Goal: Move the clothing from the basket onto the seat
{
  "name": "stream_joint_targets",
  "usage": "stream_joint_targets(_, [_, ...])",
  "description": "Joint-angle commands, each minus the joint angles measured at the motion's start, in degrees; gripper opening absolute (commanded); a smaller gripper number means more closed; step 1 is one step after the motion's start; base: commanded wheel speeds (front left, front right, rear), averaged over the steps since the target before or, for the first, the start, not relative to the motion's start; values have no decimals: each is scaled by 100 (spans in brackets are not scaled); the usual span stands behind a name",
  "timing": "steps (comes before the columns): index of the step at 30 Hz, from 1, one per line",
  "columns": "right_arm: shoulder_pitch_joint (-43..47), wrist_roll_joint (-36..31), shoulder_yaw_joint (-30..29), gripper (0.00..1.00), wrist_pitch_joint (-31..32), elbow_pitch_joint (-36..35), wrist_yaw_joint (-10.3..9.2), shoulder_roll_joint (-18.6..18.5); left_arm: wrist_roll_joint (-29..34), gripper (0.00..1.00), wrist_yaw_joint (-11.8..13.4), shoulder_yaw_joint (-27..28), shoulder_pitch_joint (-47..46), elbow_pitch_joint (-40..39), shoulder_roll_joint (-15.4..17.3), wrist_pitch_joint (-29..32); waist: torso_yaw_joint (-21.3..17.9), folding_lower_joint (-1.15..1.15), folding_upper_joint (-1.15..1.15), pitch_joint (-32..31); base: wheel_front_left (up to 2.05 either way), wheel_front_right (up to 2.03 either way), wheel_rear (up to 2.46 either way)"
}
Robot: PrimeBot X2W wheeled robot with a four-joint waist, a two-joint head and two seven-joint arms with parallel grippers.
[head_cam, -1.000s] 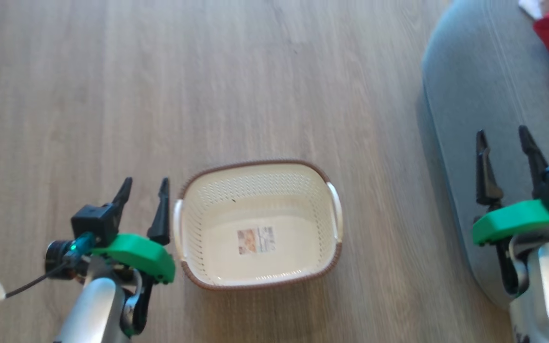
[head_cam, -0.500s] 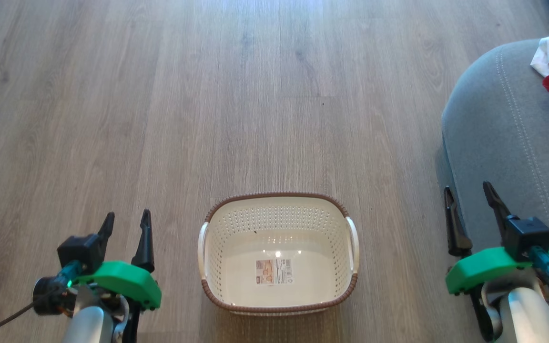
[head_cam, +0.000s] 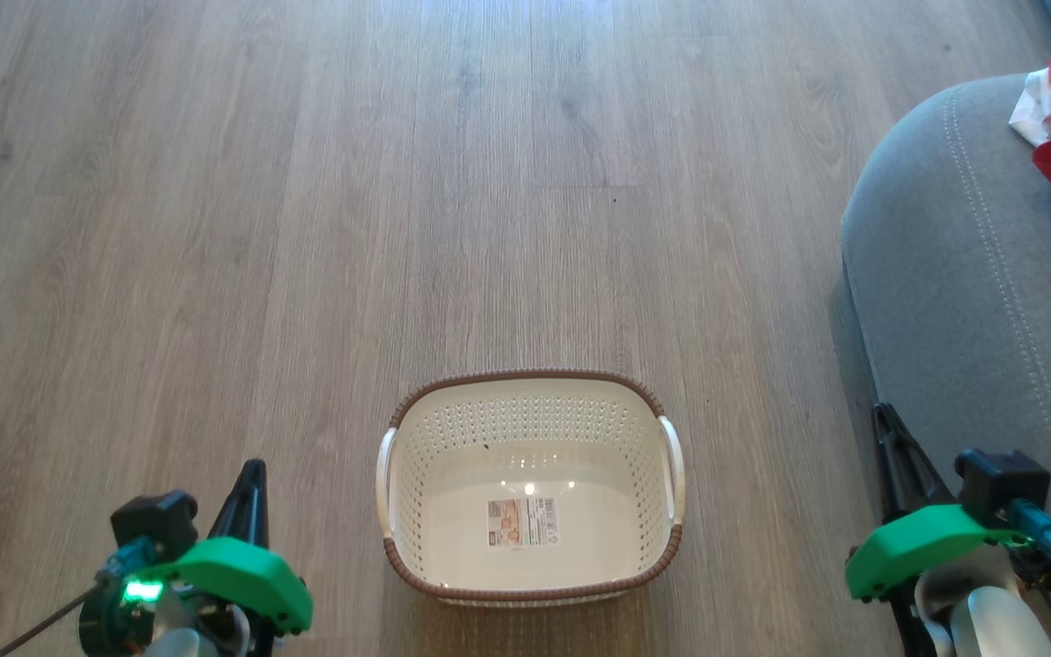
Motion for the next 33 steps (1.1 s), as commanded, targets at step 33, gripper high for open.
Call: stream_joint_targets(33, [-179,2541,-22,0,553,-389,-1,-27,-2101,0,-201,347,-168,-543,-41,544,-45,1,0,-96,0,0,0])
